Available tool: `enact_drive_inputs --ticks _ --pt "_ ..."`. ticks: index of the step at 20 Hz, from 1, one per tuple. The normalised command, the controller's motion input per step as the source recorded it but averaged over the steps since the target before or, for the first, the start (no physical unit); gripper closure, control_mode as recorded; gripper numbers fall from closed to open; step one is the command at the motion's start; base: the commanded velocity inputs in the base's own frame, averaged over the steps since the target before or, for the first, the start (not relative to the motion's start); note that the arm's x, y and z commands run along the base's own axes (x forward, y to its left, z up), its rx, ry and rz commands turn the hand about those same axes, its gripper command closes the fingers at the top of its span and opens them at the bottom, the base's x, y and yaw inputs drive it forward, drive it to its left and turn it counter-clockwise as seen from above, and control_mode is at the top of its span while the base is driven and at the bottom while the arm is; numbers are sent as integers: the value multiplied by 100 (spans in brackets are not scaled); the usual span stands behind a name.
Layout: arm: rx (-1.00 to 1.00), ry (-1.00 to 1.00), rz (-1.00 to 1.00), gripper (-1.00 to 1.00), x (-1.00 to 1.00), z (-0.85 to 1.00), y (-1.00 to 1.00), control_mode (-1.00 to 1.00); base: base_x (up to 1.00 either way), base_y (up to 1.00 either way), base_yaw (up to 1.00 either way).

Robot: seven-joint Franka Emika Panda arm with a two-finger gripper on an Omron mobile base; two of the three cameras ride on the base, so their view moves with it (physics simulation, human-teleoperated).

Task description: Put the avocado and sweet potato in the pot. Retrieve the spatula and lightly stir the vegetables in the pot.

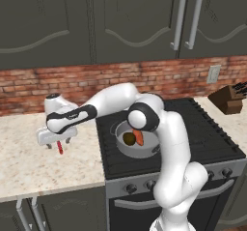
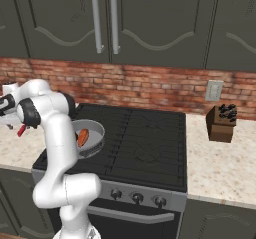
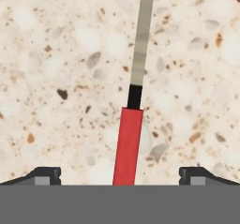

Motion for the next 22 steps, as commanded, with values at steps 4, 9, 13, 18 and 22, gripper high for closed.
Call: enact_drive_inputs --ticks 4,9,13,18,22 --pt "0 1 0 -100 0 -23 0 -100 0 0 0" --pt "0 0 0 -100 0 -22 -5 -100 0 0 0" --pt "0 0 0 -100 0 -28 0 -100 0 0 0" --pt "0 0 0 -100 -1 -20 0 -100 0 0 0" --pt "0 2 0 100 0 -7 0 -100 0 0 0"
